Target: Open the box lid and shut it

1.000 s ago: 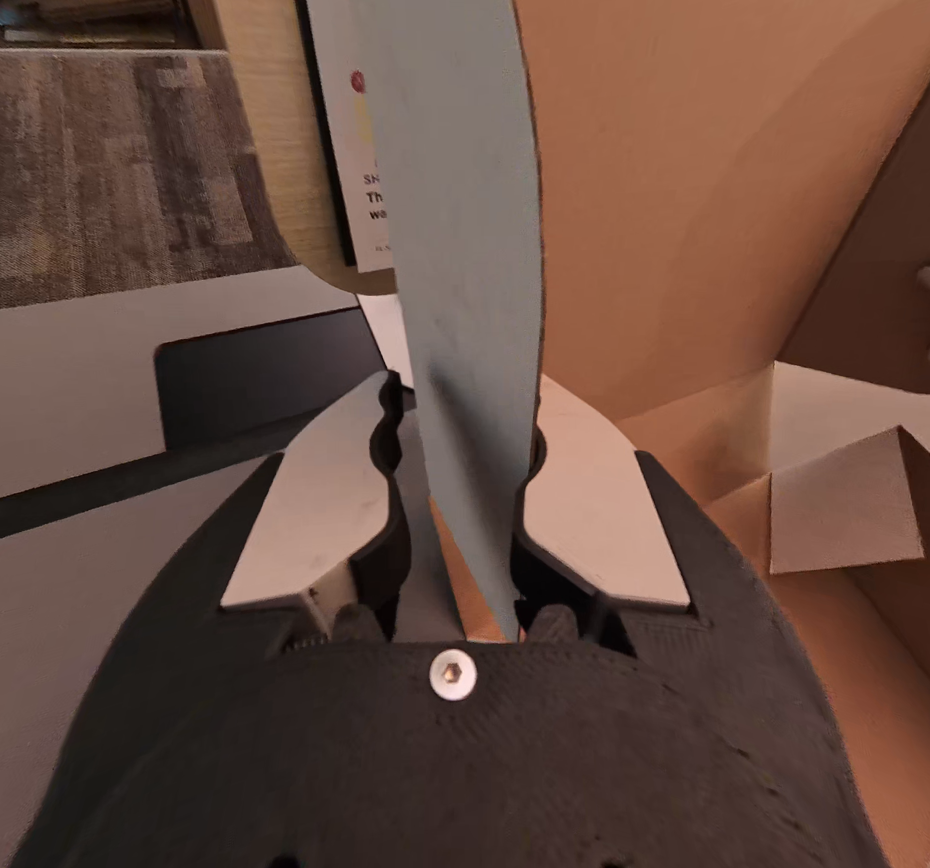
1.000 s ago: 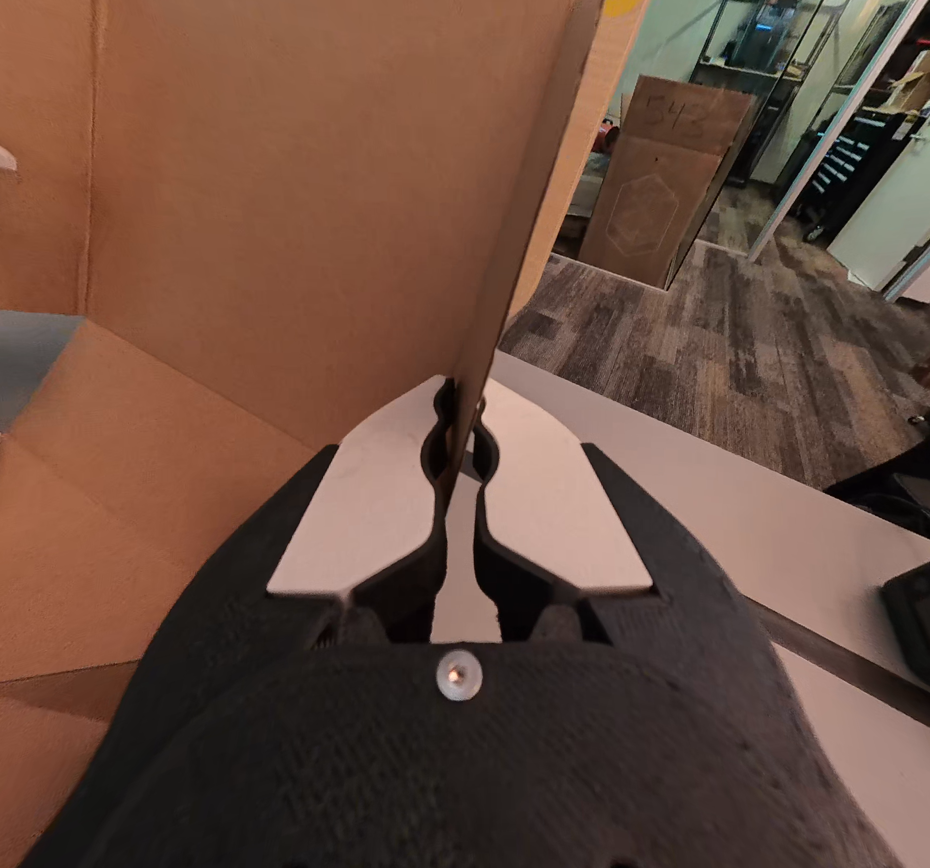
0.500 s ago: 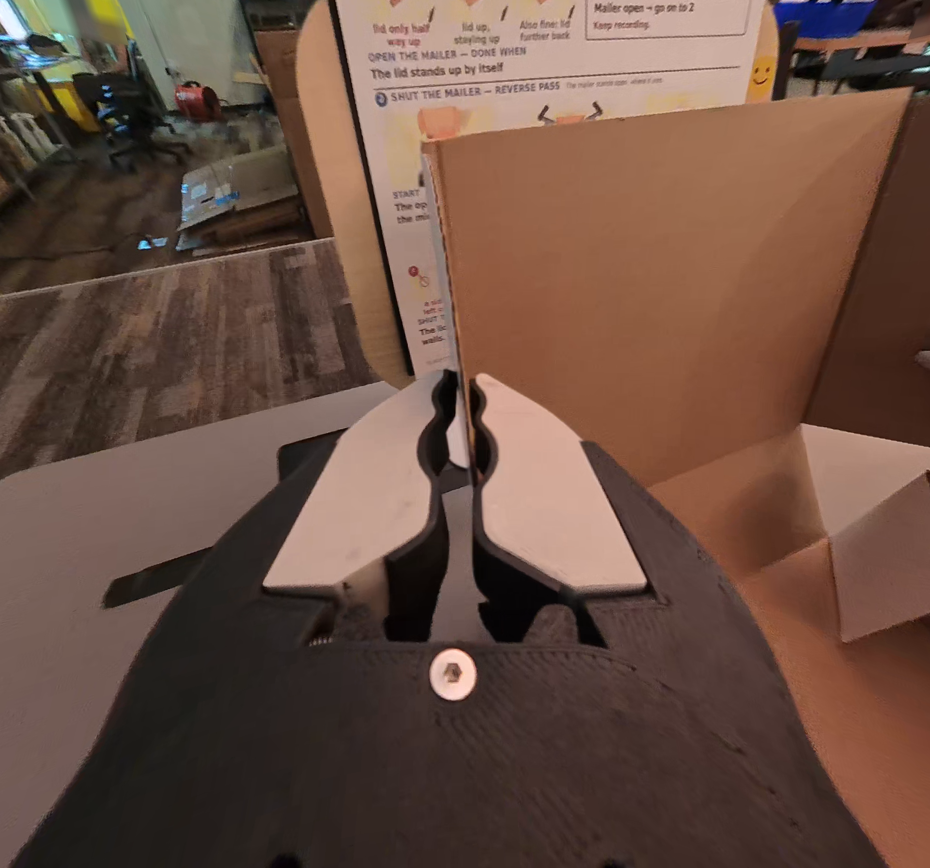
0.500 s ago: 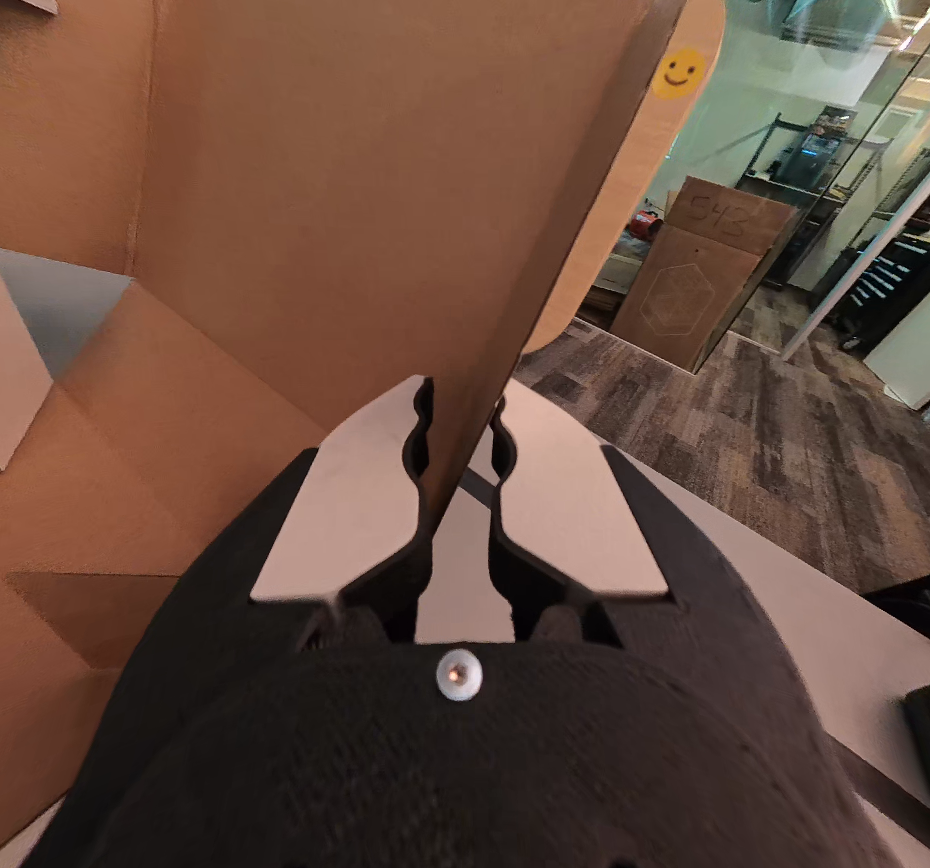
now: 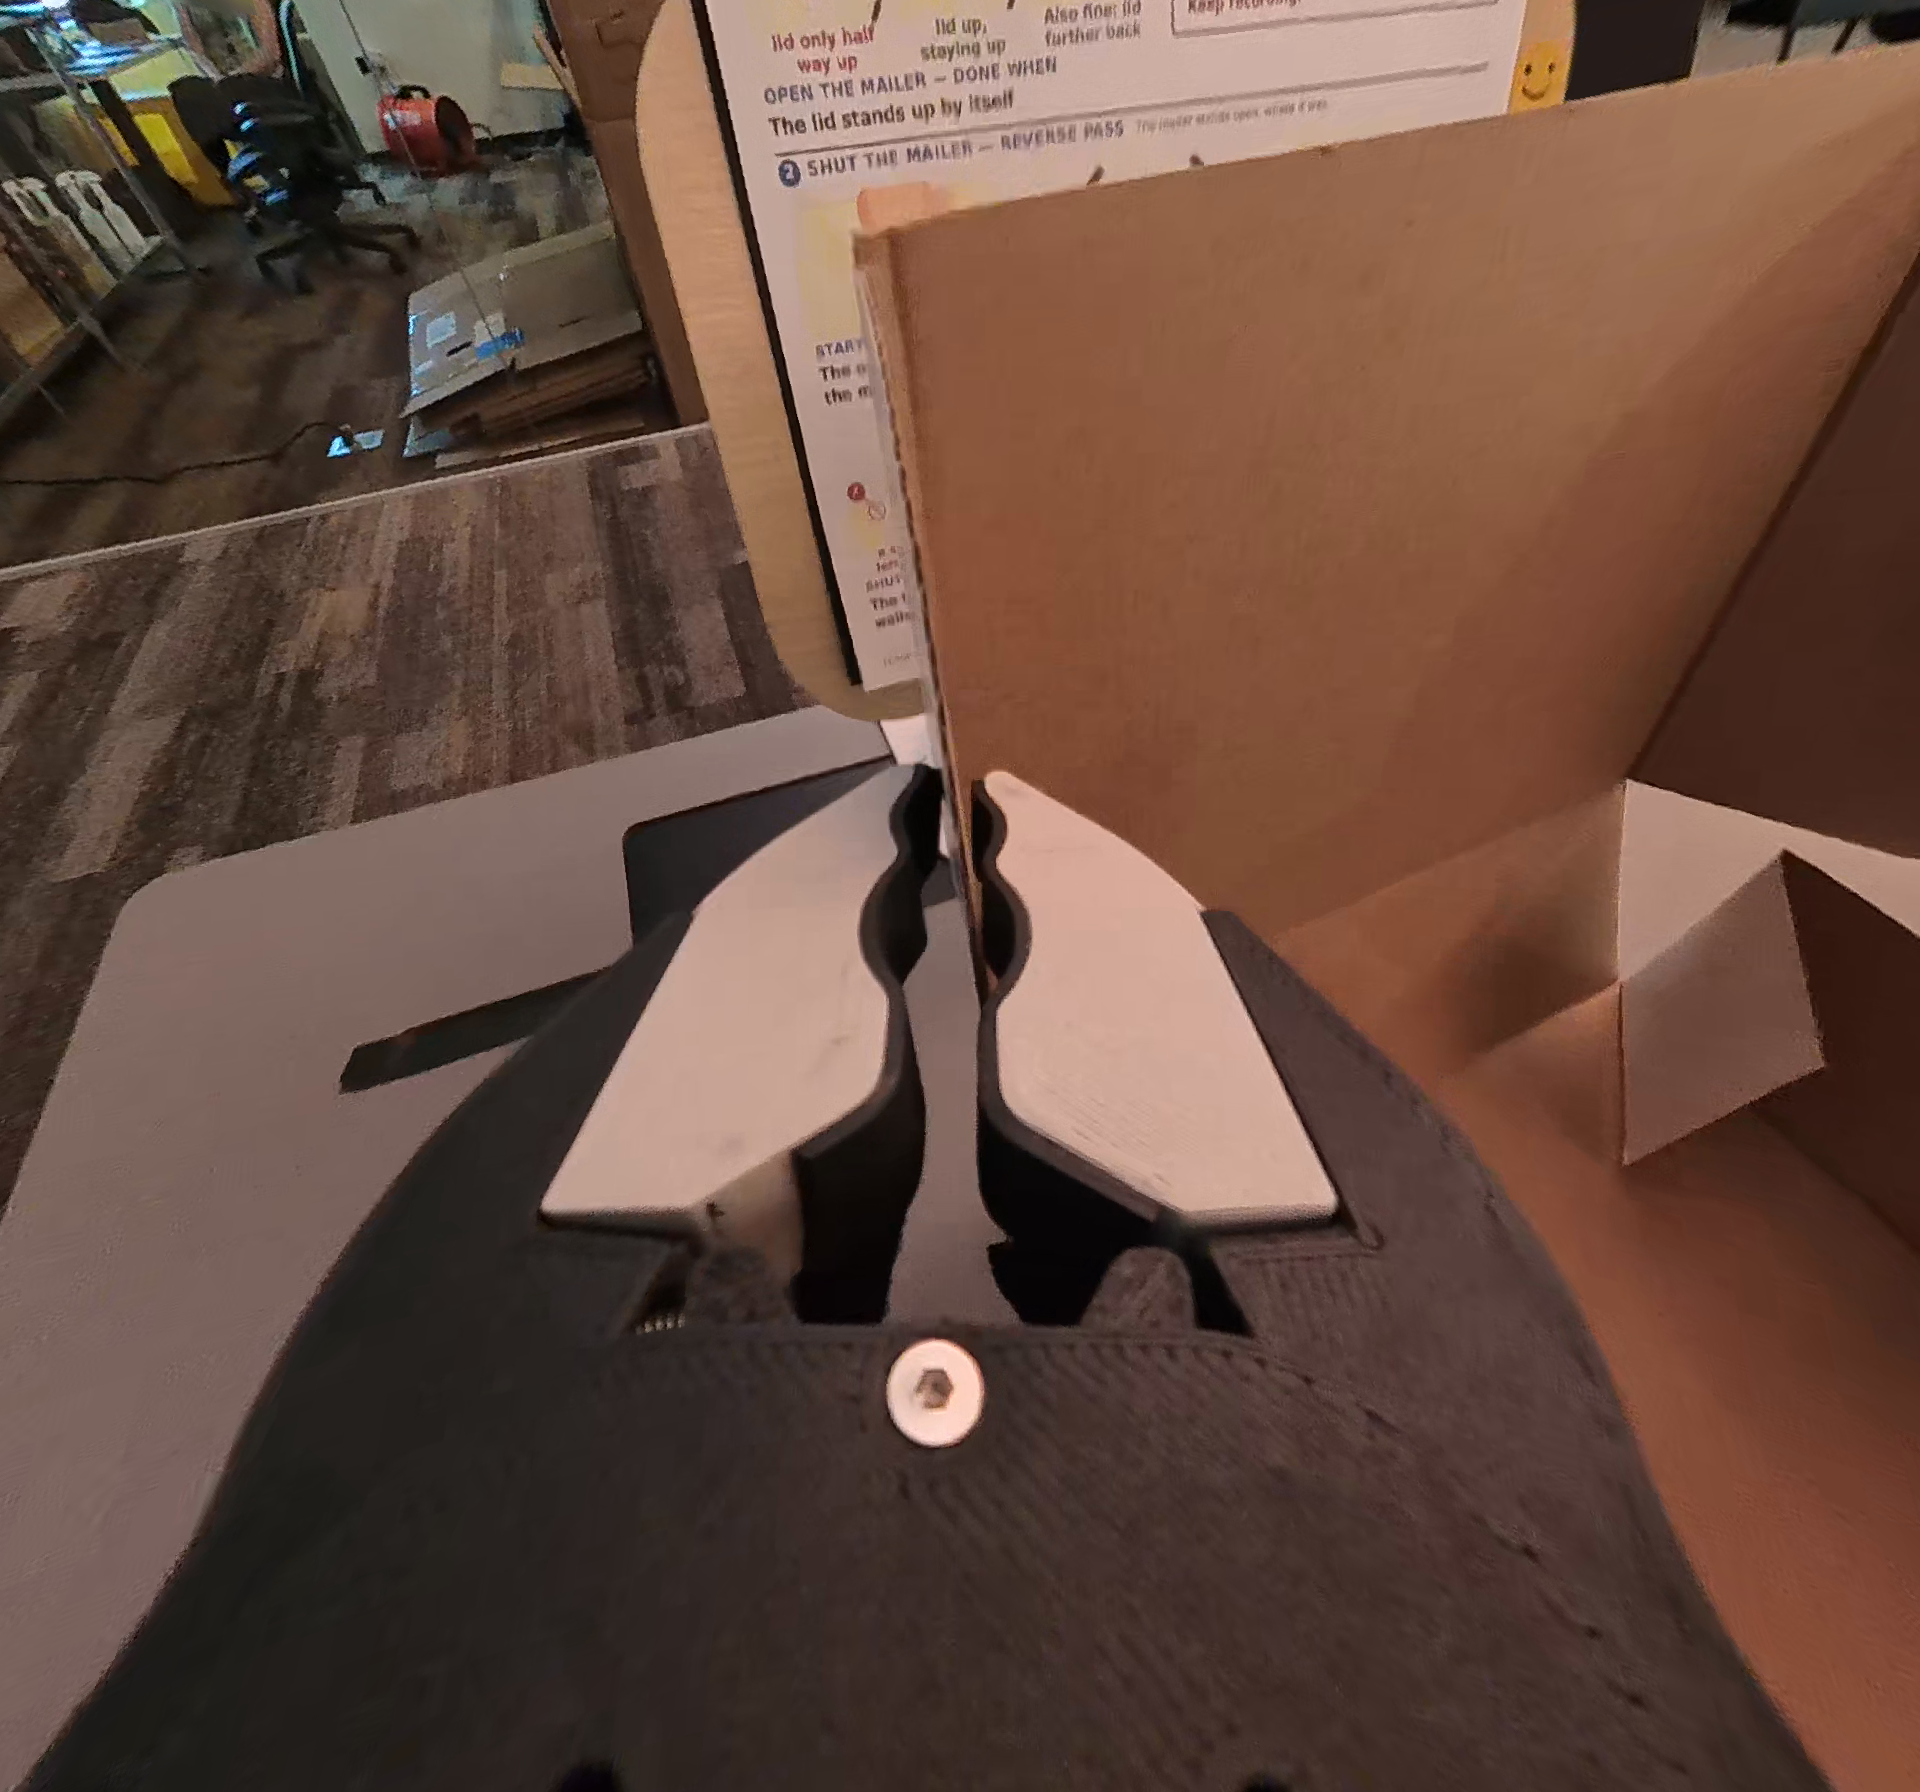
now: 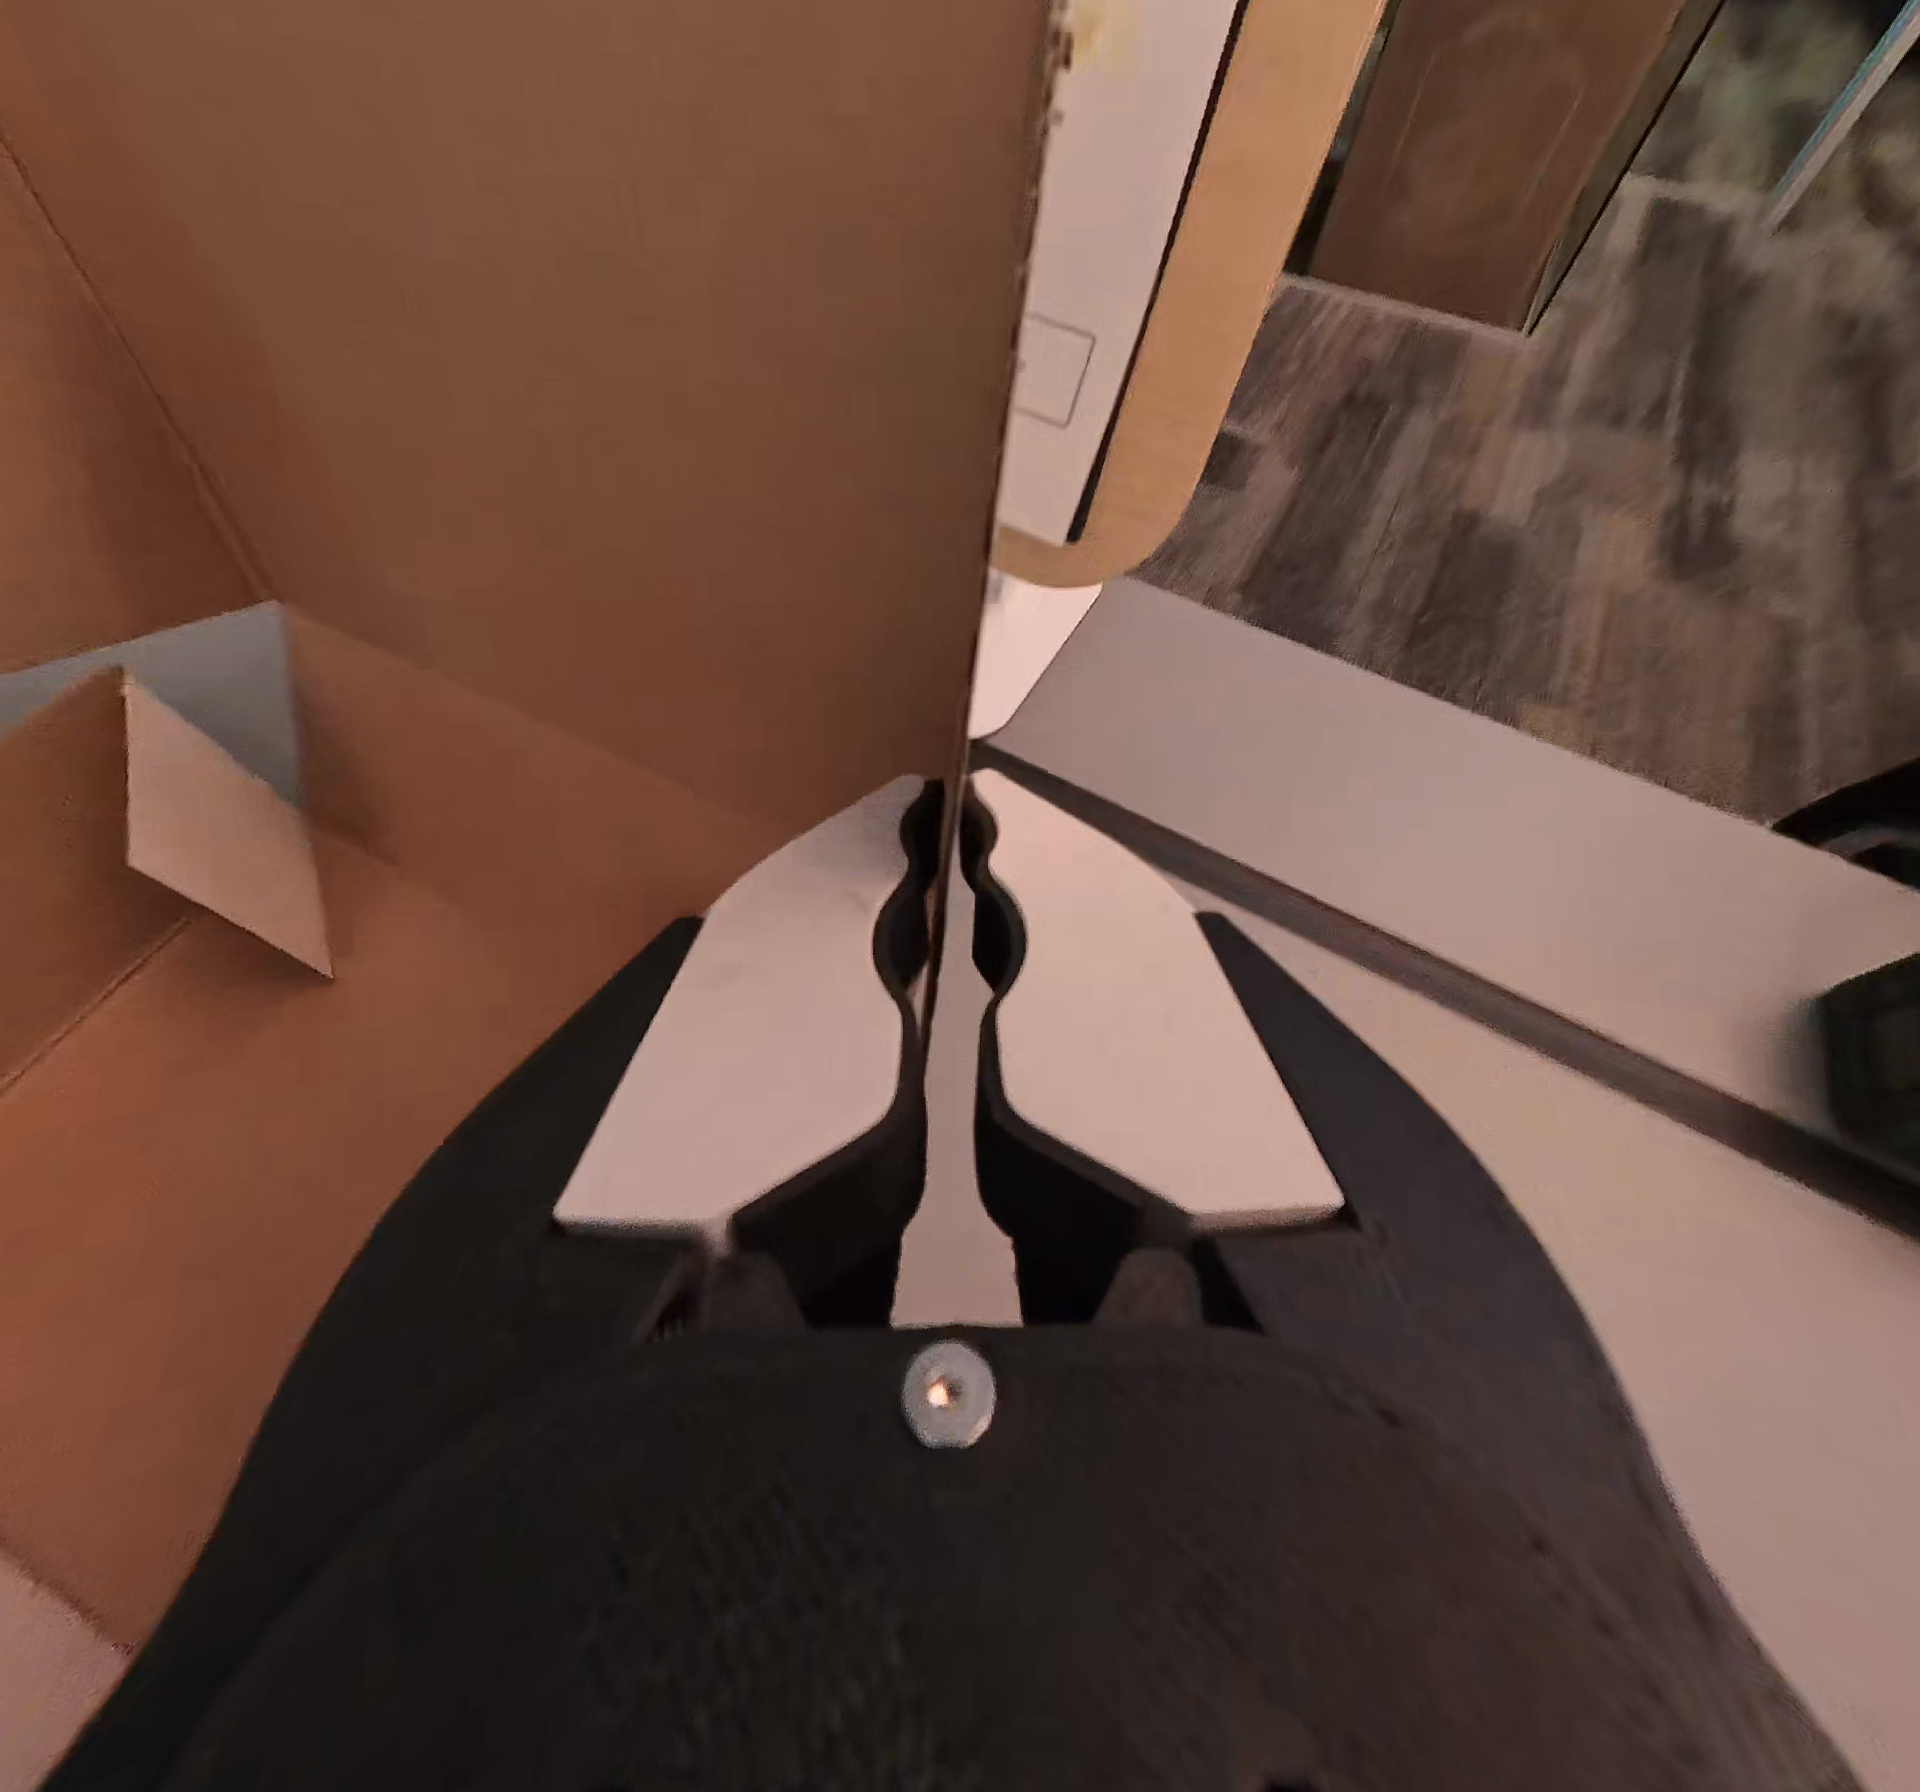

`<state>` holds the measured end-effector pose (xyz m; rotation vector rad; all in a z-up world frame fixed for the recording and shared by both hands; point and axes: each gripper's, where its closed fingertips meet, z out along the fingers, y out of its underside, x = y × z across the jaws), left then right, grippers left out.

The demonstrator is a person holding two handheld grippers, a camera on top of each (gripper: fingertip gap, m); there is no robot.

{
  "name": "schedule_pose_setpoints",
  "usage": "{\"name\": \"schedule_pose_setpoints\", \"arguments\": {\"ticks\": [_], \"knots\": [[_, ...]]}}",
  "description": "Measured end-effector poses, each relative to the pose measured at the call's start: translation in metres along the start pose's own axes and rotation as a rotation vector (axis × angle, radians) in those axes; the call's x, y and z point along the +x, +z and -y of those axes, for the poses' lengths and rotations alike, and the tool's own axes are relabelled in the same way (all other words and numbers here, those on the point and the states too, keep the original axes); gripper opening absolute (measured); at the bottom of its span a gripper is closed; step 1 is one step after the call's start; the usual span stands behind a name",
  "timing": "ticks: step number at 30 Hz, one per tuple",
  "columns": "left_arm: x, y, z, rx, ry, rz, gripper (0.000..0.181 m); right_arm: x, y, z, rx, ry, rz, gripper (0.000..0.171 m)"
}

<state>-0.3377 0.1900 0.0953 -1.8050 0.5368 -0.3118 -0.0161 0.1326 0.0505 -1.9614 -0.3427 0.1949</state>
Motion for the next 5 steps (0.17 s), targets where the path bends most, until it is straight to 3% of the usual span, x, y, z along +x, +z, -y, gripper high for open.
{"name": "schedule_pose_setpoints", "arguments": {"ticks": [5], "knots": [[0.015, -0.018, -0.005, -0.057, 0.013, -0.028, 0.011, -0.010, -0.015, -0.007, -0.104, -0.076, -0.032, 0.004]]}}
